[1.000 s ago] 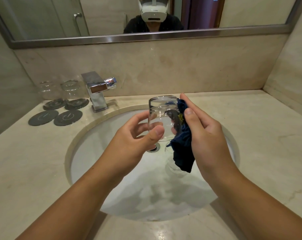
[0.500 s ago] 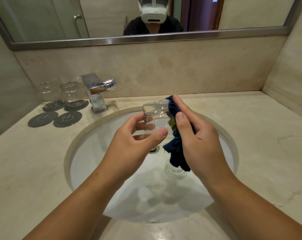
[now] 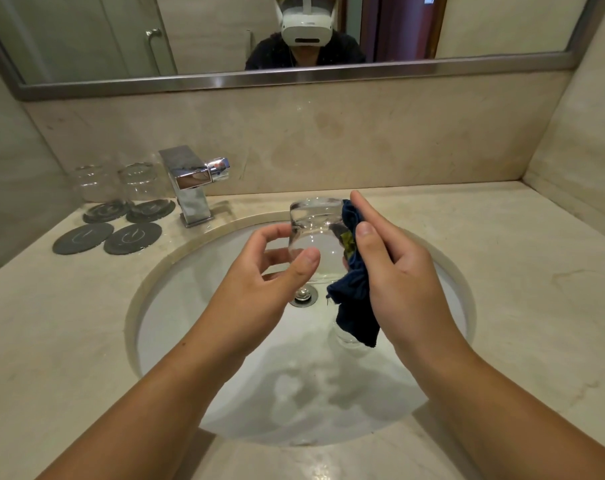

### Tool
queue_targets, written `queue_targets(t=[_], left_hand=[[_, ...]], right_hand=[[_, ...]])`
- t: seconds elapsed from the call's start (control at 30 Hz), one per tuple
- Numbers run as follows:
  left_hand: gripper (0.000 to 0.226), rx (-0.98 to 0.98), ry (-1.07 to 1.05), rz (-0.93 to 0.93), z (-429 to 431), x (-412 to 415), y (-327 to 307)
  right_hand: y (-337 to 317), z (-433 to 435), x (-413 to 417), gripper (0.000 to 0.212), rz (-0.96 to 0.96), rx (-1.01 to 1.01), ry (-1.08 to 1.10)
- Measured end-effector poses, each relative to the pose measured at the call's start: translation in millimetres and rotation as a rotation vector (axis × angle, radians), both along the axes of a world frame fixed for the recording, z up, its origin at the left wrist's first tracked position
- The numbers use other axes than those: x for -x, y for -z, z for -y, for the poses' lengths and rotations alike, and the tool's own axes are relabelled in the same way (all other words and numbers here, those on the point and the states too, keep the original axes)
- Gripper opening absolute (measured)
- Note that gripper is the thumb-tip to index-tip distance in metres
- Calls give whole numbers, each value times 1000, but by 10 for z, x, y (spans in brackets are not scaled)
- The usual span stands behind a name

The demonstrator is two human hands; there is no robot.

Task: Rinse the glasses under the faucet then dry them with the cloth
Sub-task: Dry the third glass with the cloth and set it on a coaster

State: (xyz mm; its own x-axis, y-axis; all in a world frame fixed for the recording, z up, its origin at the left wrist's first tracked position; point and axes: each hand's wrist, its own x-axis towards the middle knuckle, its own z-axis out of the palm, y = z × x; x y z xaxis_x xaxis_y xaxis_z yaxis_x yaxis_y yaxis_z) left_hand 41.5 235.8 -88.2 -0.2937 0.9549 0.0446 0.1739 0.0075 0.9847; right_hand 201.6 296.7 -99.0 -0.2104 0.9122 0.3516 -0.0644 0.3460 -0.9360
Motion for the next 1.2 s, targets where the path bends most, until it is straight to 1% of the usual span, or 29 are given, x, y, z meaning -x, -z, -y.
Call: queue_targets(t=[0.07, 0.13, 0.17, 0.27, 0.33, 0.4, 0.43, 0.57, 0.6, 0.73, 0.8, 0.83, 0.93, 0.97, 1.07, 1.1, 1.2], left_hand=[[68, -5, -20, 13, 7, 6, -3], [70, -14, -30, 14, 13, 9, -12], [67, -17, -21, 24, 19, 14, -17], [49, -19, 41, 91, 22, 54, -24], [49, -10, 76, 111, 11, 82, -23], [60, 2, 91, 89, -3, 90, -9], [62, 6, 93, 64, -6, 84, -7], [45, -11, 66, -39, 7, 40, -23], [46, -17, 52, -33, 14, 33, -27], [67, -49, 3, -6, 31, -40, -44], [68, -53, -13, -5, 38, -50, -52], [65, -49, -8, 7, 37, -35, -50], [46, -36, 56, 79, 34, 28, -46], [44, -32, 80, 89, 36, 43, -48], [43, -22, 109, 63, 23, 60, -55], [42, -30, 93, 40, 14, 60, -55], [54, -74, -23, -24, 4, 85, -31]], right_hand=[[-1, 15, 4, 36, 3, 3, -18], [-2, 1, -1, 36, 3, 15, -18], [2, -15, 0, 36, -4, 26, -19], [-7, -61, 2, 35, -78, 123, -50], [-8, -82, -1, 34, -116, 176, -63], [7, -100, -3, 33, -130, 207, -53], [16, -107, -3, 33, -129, 210, -44], [36, -96, -9, 33, -92, 150, 5], [30, -78, -7, 34, -77, 126, 8], [12, -20, 1, 37, -24, 76, 0], [11, -27, -6, 38, -14, 65, -7], [5, -34, -7, 37, -22, 72, -10], [-11, -55, -9, 35, -104, 150, -39], [-20, -57, -6, 35, -134, 182, -53], [-33, -72, -4, 34, -199, 263, -68], [-34, -73, -5, 34, -211, 285, -66], [-39, -76, -6, 31, -216, 288, -20]])
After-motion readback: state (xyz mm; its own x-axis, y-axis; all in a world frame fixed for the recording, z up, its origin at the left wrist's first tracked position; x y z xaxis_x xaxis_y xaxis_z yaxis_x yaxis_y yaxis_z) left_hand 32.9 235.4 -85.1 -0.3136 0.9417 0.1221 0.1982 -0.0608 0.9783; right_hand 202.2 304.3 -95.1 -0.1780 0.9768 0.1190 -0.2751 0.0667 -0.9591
